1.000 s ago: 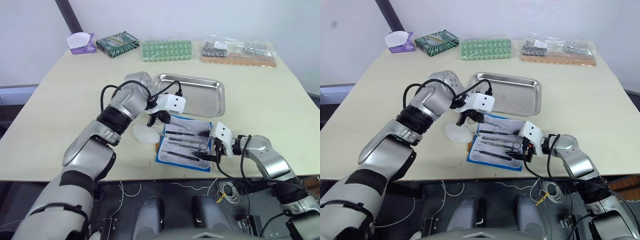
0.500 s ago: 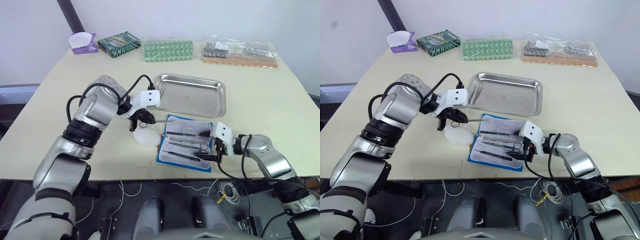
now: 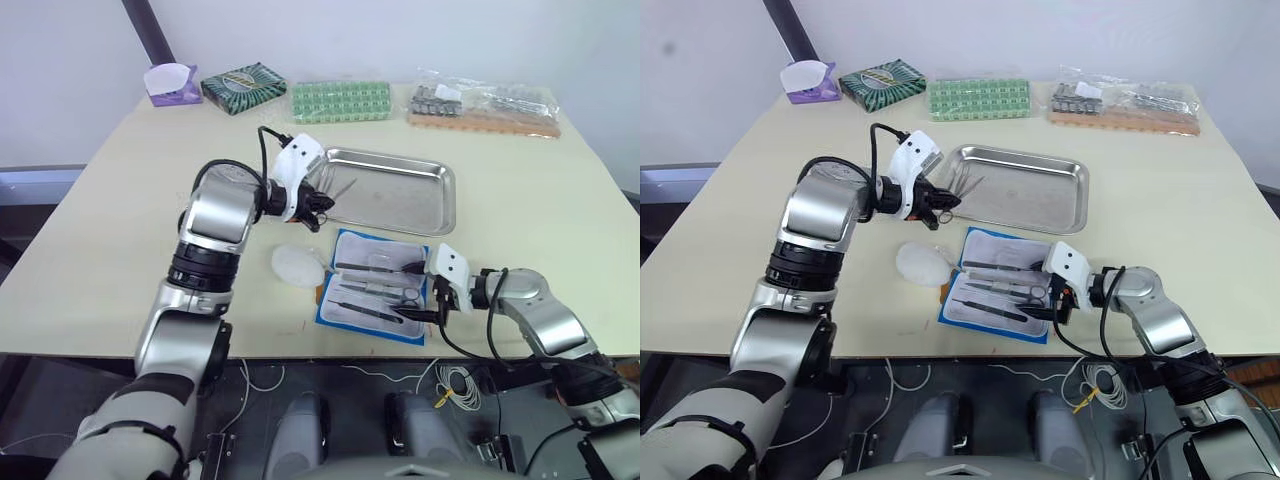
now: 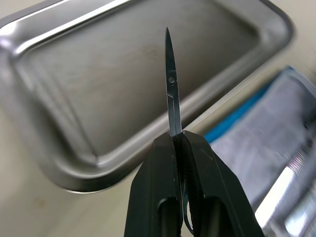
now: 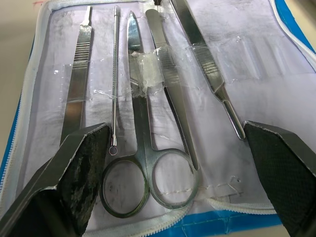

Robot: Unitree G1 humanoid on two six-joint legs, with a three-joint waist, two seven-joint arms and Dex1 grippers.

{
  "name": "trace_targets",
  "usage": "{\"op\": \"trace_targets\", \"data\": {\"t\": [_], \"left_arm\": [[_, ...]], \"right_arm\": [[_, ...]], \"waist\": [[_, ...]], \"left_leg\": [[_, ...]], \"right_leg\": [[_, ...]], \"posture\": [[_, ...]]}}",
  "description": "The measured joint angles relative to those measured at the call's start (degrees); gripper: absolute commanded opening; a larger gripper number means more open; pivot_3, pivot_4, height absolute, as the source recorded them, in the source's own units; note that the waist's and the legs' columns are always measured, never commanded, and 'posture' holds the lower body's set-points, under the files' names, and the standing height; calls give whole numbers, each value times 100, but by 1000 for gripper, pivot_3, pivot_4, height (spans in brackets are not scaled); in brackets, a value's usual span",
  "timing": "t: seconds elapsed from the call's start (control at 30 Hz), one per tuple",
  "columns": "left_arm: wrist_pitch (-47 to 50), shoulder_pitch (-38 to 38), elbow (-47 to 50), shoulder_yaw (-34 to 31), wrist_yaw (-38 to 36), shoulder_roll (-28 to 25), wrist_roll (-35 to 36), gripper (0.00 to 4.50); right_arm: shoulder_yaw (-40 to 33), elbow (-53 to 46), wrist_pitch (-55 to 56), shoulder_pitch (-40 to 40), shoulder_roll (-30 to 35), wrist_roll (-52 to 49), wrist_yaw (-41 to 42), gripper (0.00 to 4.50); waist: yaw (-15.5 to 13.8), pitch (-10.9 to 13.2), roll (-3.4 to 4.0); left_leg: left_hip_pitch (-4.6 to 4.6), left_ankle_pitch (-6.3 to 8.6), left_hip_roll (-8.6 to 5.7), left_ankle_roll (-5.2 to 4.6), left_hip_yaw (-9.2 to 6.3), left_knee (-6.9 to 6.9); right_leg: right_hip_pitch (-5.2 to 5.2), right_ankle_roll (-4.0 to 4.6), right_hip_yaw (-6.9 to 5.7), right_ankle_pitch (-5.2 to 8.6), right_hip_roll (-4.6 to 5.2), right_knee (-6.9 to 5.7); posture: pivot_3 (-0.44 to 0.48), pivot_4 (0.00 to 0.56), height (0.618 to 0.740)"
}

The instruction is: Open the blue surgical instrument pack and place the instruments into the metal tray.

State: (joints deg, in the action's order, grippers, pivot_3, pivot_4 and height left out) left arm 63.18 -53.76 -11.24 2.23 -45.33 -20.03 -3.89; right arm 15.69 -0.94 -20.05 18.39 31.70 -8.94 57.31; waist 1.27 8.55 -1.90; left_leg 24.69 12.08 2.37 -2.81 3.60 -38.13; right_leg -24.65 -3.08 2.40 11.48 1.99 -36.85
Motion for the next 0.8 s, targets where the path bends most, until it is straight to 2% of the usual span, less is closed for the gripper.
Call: {"op": "trace_targets", "data": {"t": [0.23,0.6,0.8], "left_arm": [[-199,-467,-1149,-396,1265,562,160,89],[-1423,-1167,-3282,-412,2189,1015,307,89],[-1898,-1462,-4122,-449,2498,1142,367,89]], "right_arm": [[-60,48,138,-73,-15,-2,-16,4500],[-119,227,452,-148,-118,-41,-13,4500],[-149,394,717,-183,-180,-72,-3,4500]], "waist": [[-45,-1,-2],[-28,-2,-4],[-19,-3,-5]], "left_leg": [[-2,0,-1,0,10,0],[-4,0,-1,1,29,3],[-6,0,-1,1,31,4]], "right_leg": [[4,2,-4,-2,0,0],[4,11,-3,-7,-1,0],[4,10,-2,-7,-2,0]], "posture": [[0,150,740],[0,150,740],[0,150,740]]}}
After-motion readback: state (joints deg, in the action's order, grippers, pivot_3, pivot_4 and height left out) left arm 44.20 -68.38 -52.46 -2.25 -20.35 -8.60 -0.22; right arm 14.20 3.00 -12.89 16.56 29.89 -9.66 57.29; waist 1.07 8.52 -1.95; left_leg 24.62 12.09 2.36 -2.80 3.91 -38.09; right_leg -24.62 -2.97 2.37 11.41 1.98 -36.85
